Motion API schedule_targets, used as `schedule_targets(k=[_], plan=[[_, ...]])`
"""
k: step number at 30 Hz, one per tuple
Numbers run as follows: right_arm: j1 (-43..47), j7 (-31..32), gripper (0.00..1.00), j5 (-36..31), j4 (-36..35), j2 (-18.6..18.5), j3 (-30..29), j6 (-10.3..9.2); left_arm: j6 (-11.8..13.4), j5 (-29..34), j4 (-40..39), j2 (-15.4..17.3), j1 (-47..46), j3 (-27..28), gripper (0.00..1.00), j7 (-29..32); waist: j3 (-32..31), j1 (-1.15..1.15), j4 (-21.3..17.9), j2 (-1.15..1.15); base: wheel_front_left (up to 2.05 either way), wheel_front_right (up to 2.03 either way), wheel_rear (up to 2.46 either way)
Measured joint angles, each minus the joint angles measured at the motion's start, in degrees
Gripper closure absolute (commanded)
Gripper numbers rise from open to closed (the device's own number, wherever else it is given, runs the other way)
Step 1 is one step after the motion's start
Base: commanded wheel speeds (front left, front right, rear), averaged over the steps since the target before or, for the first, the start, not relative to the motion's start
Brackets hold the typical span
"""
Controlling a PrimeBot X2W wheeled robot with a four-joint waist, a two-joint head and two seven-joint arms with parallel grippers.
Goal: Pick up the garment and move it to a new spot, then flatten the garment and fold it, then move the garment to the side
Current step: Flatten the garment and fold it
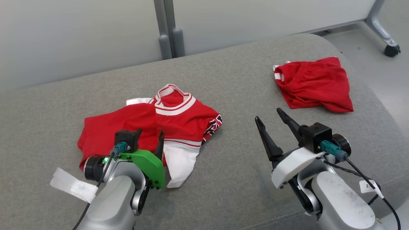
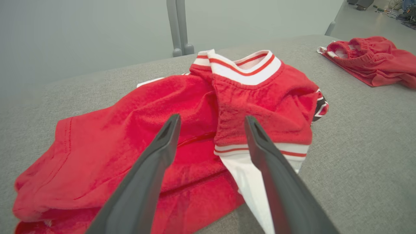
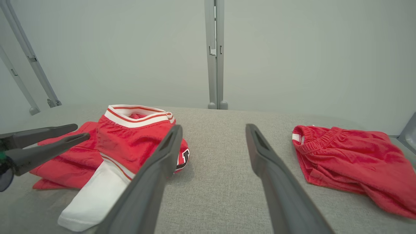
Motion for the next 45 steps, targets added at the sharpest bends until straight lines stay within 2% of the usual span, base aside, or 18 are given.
schedule_targets(k=[11, 12, 13, 14, 15, 16, 24, 30, 40, 44, 45], plan=[[-1.90, -0.02, 0.00, -0.32, -0.41, -0.51, -1.07, -0.08, 0.00, -1.08, 3.27, 0.05, -3.92, 1.26, 0.00, 0.11, 3.73, 0.00, -5.51, 0.00, 0.00, 0.00, 0.00], [-1.94, -0.05, 0.00, -0.32, -0.49, -0.52, -1.46, -0.16, -0.01, -1.08, 3.43, 0.02, -4.10, 1.04, 0.22, 0.34, 4.08, 0.00, -5.81, 0.00, 0.00, 0.00, 0.00], [-1.94, -0.10, 0.00, -0.32, -0.48, -0.57, -1.77, -0.51, -0.08, -1.08, 3.57, 0.02, -4.35, 0.75, 0.51, 0.34, 4.42, 0.00, -6.08, 0.00, 0.00, 0.00, 0.00], [-1.94, -0.11, 0.00, -0.32, -0.47, -0.67, -1.96, -0.51, -0.16, -1.07, 3.61, 0.02, -4.64, 0.45, 0.64, 0.34, 4.70, 0.00, -6.28, 0.00, 0.00, 0.00, 0.00], [-1.94, -0.13, 0.00, -0.32, -0.46, -0.79, -2.08, -0.51, -0.18, -0.98, 3.60, -0.04, -5.04, 0.08, 0.93, 0.34, 4.95, 0.00, -6.45, 0.00, 0.00, 0.00, 0.00], [-1.94, -0.31, 0.00, -0.32, -0.44, -0.82, -2.12, -0.52, -0.37, -0.91, 3.57, -0.05, -5.48, -0.19, 1.00, 0.33, 5.15, 0.00, -6.58, 0.00, 0.00, 0.00, 0.00], [-1.99, -0.62, 0.00, -0.31, -0.29, -0.36, -1.79, -0.56, -1.41, 0.16, 1.93, -0.13, -9.46, -1.03, 1.00, -0.01, 5.41, 0.00, -6.90, 0.00, 0.00, 0.00, 0.00], [-2.85, -0.79, 0.00, -0.31, -0.04, 0.99, -0.21, -0.25, -2.43, 0.98, 0.88, -0.32, -12.50, -3.03, 1.00, 0.21, 5.54, 0.00, -8.59, 0.00, 0.00, 0.00, 0.00], [-3.40, -0.87, 0.00, -0.26, 1.21, 2.50, 0.65, 0.10, -2.34, -0.36, 2.99, -0.48, -14.29, -7.57, 1.00, 5.89, 7.08, 0.00, -15.22, 0.00, 0.00, 0.00, 0.00], [-4.51, -1.07, 0.00, 0.09, 1.38, 3.53, 1.36, 0.25, -1.29, -1.05, 3.37, -0.48, -14.37, -8.27, 1.00, 7.21, 8.21, 0.00, -18.11, 0.00, 0.00, 0.00, 0.00], [-4.86, -1.16, 0.00, 0.15, 1.40, 3.67, 1.34, 0.25, -1.03, -1.31, 3.35, -0.48, -14.53, -8.55, 0.89, 7.49, 8.59, 0.00, -18.82, 0.00, 0.00, 0.00, 0.00]])
